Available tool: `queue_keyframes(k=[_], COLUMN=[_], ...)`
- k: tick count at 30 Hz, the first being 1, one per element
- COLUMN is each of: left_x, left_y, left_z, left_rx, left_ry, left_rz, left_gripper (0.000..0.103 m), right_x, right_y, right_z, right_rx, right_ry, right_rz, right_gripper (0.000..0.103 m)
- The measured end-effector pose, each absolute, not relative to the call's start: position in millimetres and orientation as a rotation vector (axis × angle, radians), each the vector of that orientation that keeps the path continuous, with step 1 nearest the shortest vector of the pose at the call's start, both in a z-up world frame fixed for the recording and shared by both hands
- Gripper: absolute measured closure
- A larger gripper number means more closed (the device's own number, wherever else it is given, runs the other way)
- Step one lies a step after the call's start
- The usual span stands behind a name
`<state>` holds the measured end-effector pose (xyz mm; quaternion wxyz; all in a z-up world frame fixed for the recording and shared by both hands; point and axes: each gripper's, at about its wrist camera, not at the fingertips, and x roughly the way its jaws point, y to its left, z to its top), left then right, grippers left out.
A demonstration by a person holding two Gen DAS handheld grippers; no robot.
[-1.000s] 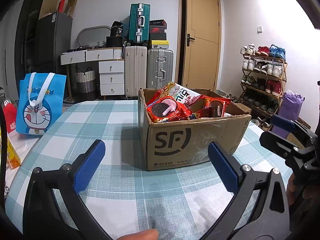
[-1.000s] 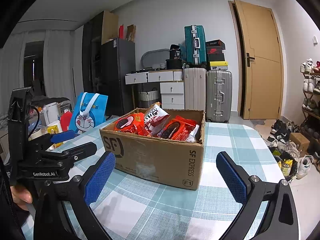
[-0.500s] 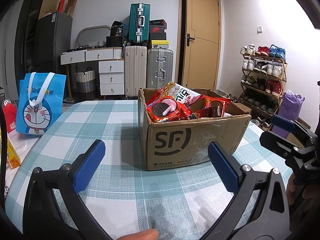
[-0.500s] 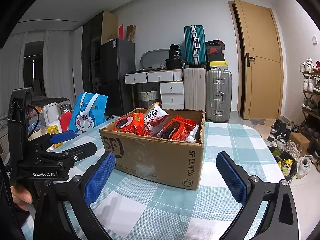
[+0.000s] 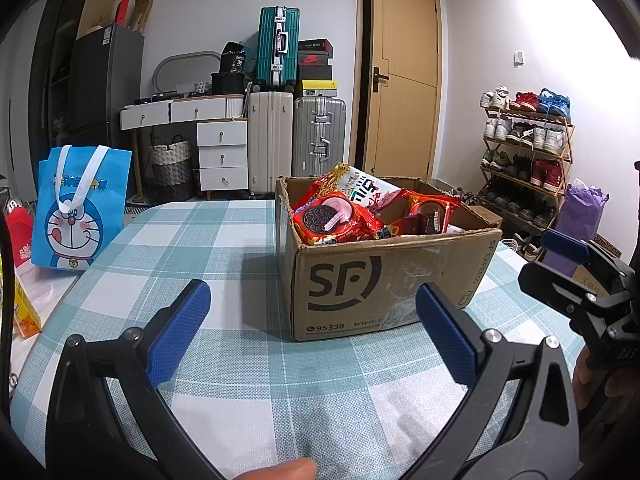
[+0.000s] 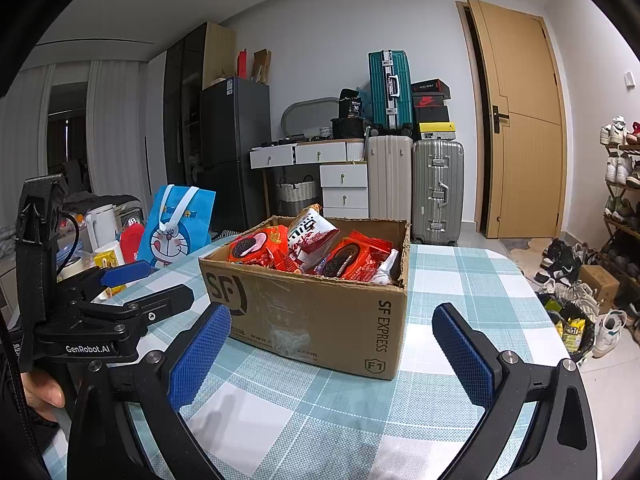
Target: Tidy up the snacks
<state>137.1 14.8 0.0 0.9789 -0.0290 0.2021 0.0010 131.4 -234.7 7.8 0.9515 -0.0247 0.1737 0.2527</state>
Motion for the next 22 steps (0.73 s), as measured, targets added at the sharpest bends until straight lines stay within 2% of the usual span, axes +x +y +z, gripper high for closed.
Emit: queue_keyframes(k=[22], left_x=[138.5], left_y=[13.1], left_z=[-1.7], left_rx=[-0.056], left_ry=[0.407], left_rz=[-0.004], left_gripper=[0.000], right_x=[131.3], right_y=[-234.7], right_z=[8.0], right_rx=[-0.050], right_ry=[0.353], right_rz=[0.514], right_gripper=[0.000])
